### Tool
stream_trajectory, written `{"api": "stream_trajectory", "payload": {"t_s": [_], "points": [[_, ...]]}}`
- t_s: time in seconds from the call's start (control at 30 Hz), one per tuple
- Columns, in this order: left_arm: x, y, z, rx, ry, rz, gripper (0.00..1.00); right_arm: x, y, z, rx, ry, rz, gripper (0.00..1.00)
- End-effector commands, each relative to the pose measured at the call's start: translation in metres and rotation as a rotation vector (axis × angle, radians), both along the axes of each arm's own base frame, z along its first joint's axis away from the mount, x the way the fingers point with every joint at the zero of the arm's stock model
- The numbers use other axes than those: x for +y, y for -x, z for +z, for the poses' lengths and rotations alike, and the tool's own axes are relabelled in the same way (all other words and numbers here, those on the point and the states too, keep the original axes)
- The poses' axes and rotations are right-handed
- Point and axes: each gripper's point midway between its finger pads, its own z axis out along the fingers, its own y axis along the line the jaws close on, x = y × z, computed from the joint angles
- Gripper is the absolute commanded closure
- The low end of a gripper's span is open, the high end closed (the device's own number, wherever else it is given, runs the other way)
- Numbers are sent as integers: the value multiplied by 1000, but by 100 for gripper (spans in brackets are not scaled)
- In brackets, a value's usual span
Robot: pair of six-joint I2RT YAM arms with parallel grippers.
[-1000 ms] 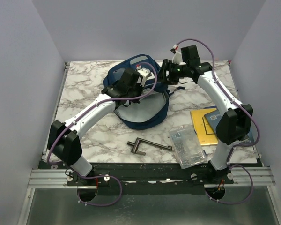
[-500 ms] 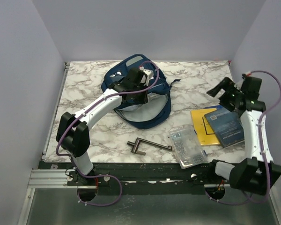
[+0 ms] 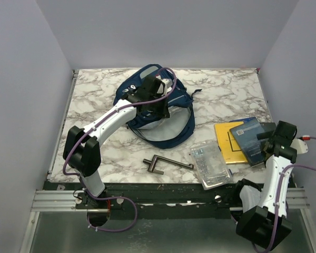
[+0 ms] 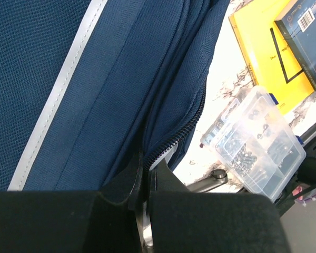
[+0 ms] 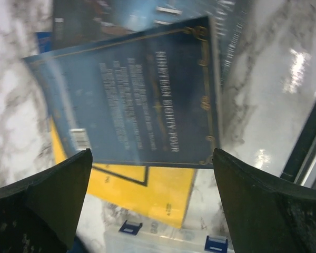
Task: Pack the student bag
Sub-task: Pick up the book from the center of the board.
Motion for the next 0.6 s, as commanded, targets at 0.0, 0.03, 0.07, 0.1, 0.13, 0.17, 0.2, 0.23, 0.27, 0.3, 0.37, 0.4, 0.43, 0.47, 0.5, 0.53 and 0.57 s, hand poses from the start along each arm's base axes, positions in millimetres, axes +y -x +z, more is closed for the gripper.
{"api": "stream_trajectory", "payload": {"t_s": [0.0,0.03,0.07,0.1,0.13,0.17,0.2,0.23,0.27,0.3,0.37,0.4,0.43,0.47,0.5,0.53,0.57], "points": [[-13,2,32,-10,96,-13,100,-13,30,-37,79,-4,-219,0],[-14,1,34,-6,106,-18,100,-11,30,-45,77,-22,-221,0],[-17,3,36,9,128,-30,100,-11,29,-53,72,-39,-233,0],[-18,5,40,28,153,-43,100,-11,29,-58,72,-46,-242,0],[-18,5,41,33,164,-44,100,-13,27,-58,64,-42,-256,0],[-17,3,40,16,153,-40,100,-16,27,-58,61,-32,-265,0],[-14,0,36,7,136,-31,100,-18,29,-58,68,-16,-274,0],[-13,-3,30,5,116,-27,100,-23,34,-60,91,8,-290,0],[-13,-6,26,10,107,-29,100,-27,39,-60,115,26,-315,0],[-14,-8,22,15,100,-29,100,-28,41,-62,122,22,-338,0],[-15,-8,19,41,105,-31,100,-34,42,-68,128,41,-366,0],[-16,-7,21,47,114,-37,100,-40,40,-70,127,65,-366,0],[-16,-5,23,48,119,-39,100,-45,37,-72,122,91,-353,0],[-16,-3,26,48,126,-40,100,-51,32,-73,109,116,-342,0],[-15,-1,31,41,134,-40,100,-52,29,-77,107,128,-314,0],[-15,0,34,37,141,-42,100,-53,20,-77,80,136,-280,0],[-16,2,38,36,151,-45,100,-53,13,-76,61,135,-249,0]]}}
